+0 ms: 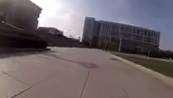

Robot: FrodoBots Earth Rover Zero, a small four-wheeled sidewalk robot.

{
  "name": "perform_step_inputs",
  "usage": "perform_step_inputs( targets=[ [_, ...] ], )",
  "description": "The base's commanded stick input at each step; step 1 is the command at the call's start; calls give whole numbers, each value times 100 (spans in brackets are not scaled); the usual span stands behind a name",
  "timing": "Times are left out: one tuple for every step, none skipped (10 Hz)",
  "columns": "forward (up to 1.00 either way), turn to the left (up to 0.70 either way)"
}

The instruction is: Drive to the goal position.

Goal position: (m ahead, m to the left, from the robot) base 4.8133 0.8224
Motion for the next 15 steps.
perform_step_inputs(
  targets=[
    [100,0],
    [100,0],
    [100,0],
    [100,0],
    [100,-4],
    [100,-40],
    [100,-40],
    [100,-40],
    [100,-40],
    [100,-40],
    [100,-24],
    [100,-8],
    [100,0],
    [100,0],
    [100,0]
  ],
)
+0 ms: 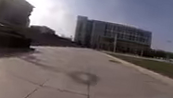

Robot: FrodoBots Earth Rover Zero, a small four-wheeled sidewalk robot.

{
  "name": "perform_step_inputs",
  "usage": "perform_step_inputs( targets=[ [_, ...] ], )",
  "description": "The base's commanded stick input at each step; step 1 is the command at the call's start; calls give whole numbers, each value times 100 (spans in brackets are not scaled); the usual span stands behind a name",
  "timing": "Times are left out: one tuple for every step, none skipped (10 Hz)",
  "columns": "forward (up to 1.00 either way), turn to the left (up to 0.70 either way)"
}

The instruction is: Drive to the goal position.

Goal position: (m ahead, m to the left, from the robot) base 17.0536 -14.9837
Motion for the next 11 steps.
perform_step_inputs(
  targets=[
    [100,0],
    [100,0],
    [100,0],
    [100,0],
    [100,0],
    [100,0],
    [100,0],
    [100,0],
    [100,0],
    [100,0],
    [100,0]
  ],
)
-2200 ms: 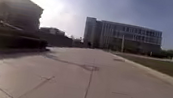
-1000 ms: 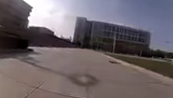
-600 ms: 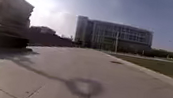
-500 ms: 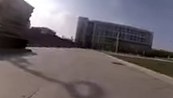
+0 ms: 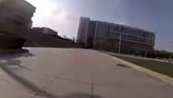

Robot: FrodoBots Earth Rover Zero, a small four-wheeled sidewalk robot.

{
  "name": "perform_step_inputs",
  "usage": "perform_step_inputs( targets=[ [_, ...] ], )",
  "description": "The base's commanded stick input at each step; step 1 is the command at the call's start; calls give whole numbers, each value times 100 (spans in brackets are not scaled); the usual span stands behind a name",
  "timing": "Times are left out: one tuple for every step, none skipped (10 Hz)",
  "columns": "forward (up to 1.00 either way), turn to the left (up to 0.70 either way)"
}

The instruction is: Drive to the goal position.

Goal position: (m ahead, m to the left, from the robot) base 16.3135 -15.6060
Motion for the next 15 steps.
perform_step_inputs(
  targets=[
    [100,0],
    [100,0],
    [100,0],
    [100,0],
    [100,0],
    [100,0],
    [100,0],
    [100,0],
    [100,0],
    [100,0],
    [100,0],
    [100,0],
    [100,0],
    [100,0],
    [100,0]
  ],
)
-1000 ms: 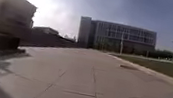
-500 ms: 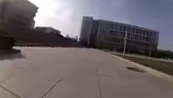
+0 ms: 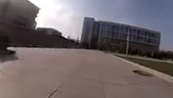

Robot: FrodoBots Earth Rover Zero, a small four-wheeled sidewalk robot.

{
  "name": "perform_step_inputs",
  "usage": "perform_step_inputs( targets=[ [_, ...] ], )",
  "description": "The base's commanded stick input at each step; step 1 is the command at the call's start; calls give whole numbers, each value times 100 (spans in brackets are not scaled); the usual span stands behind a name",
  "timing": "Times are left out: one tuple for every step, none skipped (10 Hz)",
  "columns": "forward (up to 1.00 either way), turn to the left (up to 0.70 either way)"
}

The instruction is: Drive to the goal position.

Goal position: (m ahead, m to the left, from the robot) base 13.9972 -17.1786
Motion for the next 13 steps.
perform_step_inputs(
  targets=[
    [100,0],
    [100,0],
    [100,0],
    [100,0],
    [100,-5],
    [100,-12],
    [100,-21],
    [100,-40],
    [100,-40],
    [100,-40],
    [100,-40],
    [100,-40],
    [100,-40]
  ],
)
